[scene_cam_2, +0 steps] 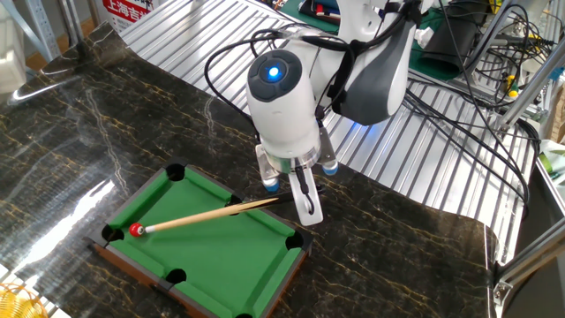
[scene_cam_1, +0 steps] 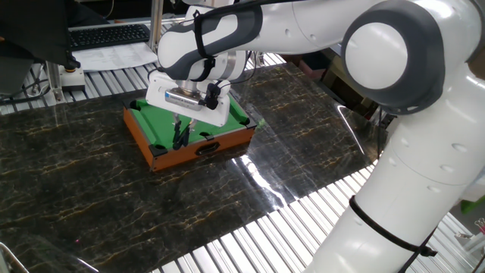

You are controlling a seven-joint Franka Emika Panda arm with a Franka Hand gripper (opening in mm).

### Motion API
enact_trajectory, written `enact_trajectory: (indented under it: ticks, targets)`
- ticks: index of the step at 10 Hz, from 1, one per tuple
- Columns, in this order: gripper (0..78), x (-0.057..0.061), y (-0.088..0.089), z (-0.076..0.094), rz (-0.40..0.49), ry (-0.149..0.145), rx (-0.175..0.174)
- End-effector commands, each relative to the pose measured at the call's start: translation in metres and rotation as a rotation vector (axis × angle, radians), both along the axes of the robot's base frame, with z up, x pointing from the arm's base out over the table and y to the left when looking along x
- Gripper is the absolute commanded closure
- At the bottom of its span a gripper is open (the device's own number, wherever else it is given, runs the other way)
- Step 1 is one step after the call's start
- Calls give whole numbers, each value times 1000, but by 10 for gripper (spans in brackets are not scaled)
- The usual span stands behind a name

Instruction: Hit the pool ball

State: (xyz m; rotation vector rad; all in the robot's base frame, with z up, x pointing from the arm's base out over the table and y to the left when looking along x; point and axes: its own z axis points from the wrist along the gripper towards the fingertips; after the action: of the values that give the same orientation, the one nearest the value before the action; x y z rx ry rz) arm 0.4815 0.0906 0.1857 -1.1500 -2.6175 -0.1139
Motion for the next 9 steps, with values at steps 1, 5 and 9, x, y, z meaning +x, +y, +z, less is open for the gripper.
enact_trajectory:
  ticks: [1,5,9]
  targets:
    - [764,0,0,2,0,16,3]
    - [764,1,-2,0,3,21,3]
    - [764,4,-9,-1,7,24,4]
